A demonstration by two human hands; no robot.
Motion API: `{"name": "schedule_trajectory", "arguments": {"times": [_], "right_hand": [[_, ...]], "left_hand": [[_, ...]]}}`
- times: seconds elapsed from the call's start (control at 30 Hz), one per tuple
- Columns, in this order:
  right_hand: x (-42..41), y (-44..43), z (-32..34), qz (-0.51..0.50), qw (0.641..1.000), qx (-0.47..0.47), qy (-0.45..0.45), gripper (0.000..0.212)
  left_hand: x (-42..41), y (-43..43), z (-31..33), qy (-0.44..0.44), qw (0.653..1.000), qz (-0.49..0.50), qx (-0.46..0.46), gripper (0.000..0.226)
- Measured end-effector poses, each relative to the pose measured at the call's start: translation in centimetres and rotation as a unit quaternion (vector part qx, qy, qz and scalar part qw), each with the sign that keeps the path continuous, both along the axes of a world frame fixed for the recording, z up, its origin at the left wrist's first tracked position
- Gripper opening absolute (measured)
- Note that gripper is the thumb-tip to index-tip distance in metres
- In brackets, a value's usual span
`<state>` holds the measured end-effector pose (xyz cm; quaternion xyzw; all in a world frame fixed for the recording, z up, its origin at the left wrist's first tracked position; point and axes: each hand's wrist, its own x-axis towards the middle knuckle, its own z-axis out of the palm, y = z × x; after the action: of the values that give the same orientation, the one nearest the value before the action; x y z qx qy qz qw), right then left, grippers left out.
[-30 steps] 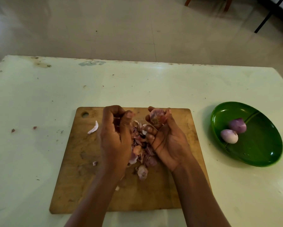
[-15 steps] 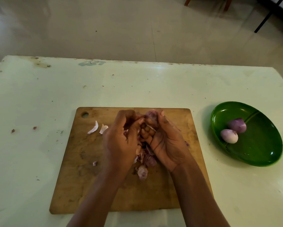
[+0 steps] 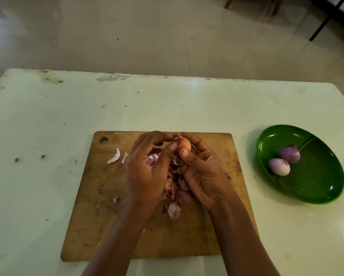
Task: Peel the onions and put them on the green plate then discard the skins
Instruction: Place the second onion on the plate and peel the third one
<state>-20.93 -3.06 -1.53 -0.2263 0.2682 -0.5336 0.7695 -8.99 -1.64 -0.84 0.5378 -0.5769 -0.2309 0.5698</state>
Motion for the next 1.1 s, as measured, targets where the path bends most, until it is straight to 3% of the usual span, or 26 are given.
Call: {"name": "schedule_trajectory", "arguments": {"times": [0.4,0.57,0.83,0.93,1.03,1.1], "right_hand": [[-0.1,0.0,0.1,0.007,0.999,-0.029,0.025,0.035],[-0.7,-0.1,0.1,0.009,0.992,-0.044,0.119,0.047],[-0.9,0.1,0.2,-0.001,0.984,-0.054,0.167,0.041],[-0.8,0.1,0.2,-0.017,0.974,-0.070,0.216,0.040],[-0.7,0.2,0.3,-0.033,0.957,-0.093,0.273,0.044],[-0.5,0.2,0.3,-0.032,0.960,-0.089,0.264,0.045]], "left_hand": [[0.3,0.2,1.2,0.215,0.960,-0.044,0.176,0.028],[0.8,0.0,1.1,0.178,0.961,-0.064,0.203,0.030],[0.8,-0.3,0.7,0.163,0.960,-0.095,0.207,0.018],[0.8,-0.3,0.4,0.161,0.960,-0.082,0.216,0.004],[0.9,-0.4,0.3,0.169,0.957,-0.075,0.225,0.010],[1.0,-0.4,0.4,0.179,0.955,-0.072,0.226,0.011]]}}
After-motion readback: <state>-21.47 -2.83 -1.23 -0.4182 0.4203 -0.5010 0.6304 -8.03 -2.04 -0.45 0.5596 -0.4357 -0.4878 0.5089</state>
